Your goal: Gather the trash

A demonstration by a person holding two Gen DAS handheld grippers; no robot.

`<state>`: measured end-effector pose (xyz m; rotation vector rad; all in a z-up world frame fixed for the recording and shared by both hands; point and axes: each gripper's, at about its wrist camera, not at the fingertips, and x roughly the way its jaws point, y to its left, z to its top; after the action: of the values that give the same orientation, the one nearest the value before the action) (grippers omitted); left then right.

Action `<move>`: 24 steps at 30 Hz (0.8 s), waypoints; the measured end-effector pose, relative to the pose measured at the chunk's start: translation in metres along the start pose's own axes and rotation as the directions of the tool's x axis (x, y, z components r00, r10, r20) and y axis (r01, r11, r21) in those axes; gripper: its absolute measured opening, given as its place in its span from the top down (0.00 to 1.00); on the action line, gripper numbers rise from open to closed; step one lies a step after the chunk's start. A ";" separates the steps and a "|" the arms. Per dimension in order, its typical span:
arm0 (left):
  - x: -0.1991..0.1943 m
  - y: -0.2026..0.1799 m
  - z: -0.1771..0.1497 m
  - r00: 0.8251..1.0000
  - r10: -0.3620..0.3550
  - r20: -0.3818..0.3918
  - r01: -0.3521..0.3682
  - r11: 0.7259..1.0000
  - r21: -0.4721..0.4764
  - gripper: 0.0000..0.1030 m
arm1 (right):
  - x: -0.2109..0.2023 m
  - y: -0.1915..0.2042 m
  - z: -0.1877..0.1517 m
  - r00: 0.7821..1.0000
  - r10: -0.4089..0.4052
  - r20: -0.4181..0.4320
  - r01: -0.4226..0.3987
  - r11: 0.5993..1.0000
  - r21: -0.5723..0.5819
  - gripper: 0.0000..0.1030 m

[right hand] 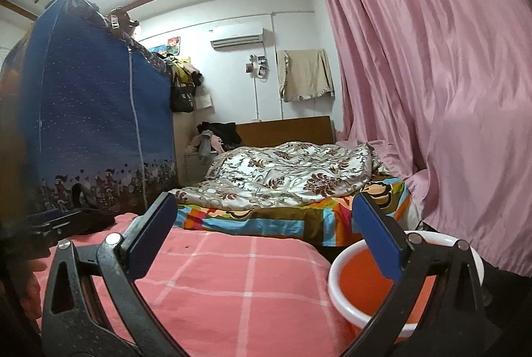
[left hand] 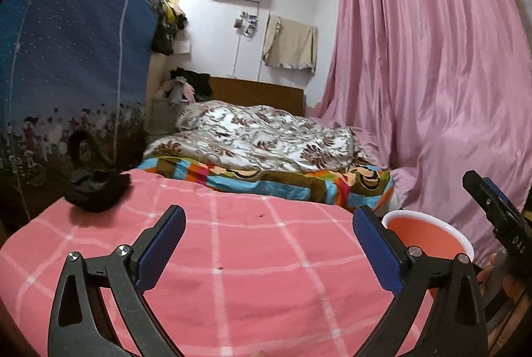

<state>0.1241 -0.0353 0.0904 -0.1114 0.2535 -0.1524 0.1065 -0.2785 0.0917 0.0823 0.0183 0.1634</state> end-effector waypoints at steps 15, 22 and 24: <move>-0.030 0.017 -0.042 0.999 0.049 0.012 -0.049 0.998 0.039 0.03 | -0.029 0.025 -0.039 0.992 0.000 -0.124 0.003 1.000 0.025 0.00; -0.031 0.018 -0.054 0.999 0.046 -0.007 -0.046 0.998 0.050 0.03 | -0.027 0.023 -0.055 0.983 -0.040 -0.179 0.039 0.999 -0.013 0.00; -0.030 0.018 -0.057 0.999 0.049 -0.017 -0.048 0.997 0.054 0.03 | -0.027 0.020 -0.057 0.982 -0.047 -0.184 0.046 0.999 -0.009 0.00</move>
<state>0.0834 -0.0182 0.0403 -0.0509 0.2698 -0.1117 0.0751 -0.2587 0.0367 0.0616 0.2042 0.1238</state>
